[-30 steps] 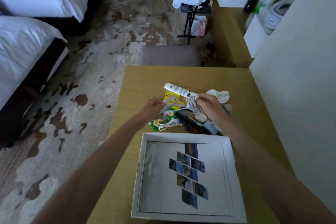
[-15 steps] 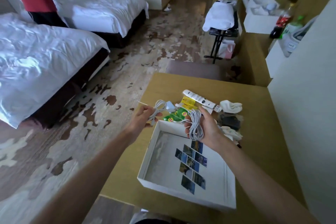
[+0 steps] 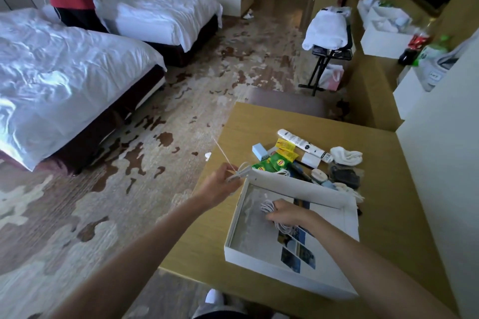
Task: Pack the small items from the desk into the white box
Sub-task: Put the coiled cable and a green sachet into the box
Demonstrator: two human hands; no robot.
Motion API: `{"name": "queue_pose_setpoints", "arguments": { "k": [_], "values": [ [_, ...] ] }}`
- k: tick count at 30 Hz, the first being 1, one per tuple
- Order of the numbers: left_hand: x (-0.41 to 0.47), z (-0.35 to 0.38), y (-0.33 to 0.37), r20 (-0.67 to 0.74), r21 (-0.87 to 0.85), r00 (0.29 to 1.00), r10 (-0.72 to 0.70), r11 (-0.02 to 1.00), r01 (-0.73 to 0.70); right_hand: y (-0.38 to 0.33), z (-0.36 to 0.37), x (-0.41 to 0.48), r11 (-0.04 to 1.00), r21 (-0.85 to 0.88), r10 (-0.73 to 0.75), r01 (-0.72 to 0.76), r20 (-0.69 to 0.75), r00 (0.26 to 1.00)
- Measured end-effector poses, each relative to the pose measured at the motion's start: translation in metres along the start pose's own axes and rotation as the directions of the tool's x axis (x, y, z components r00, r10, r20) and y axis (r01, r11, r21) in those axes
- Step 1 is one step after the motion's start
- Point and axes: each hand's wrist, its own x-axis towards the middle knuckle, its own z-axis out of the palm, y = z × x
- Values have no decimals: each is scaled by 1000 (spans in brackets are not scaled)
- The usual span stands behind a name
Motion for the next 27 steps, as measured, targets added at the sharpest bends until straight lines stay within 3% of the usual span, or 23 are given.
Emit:
{"name": "queue_pose_setpoints", "arguments": {
  "k": [4,7,10,13,18,20,24,27],
  "values": [
    [0,-12,-9,48,134,999,-2,991,-5,-15,5,18,927,-356,-164,121,-94,982],
    [3,-15,-10,79,172,997,2,985,-15,-24,4,23,794,-600,-322,100,-275,906],
    [10,-13,-10,92,228,996,16,973,-37,-22,3,25,720,-694,-405,1,-420,812],
    [16,-11,-10,79,274,996,49,959,-69,-12,5,26,674,-738,-464,-40,-465,754],
    [30,-12,-11,61,205,996,66,976,-77,-8,6,32,670,-738,-507,-81,-535,676],
    [34,-13,-11,63,228,993,98,967,-110,-8,7,35,718,-695,-506,-24,-546,668],
    [42,-8,-3,77,272,987,140,950,-156,-5,4,33,908,-369,-400,199,-615,680],
    [48,5,9,109,298,978,177,933,-202,12,-9,15,938,-99,-314,332,-648,694]
  ]
}}
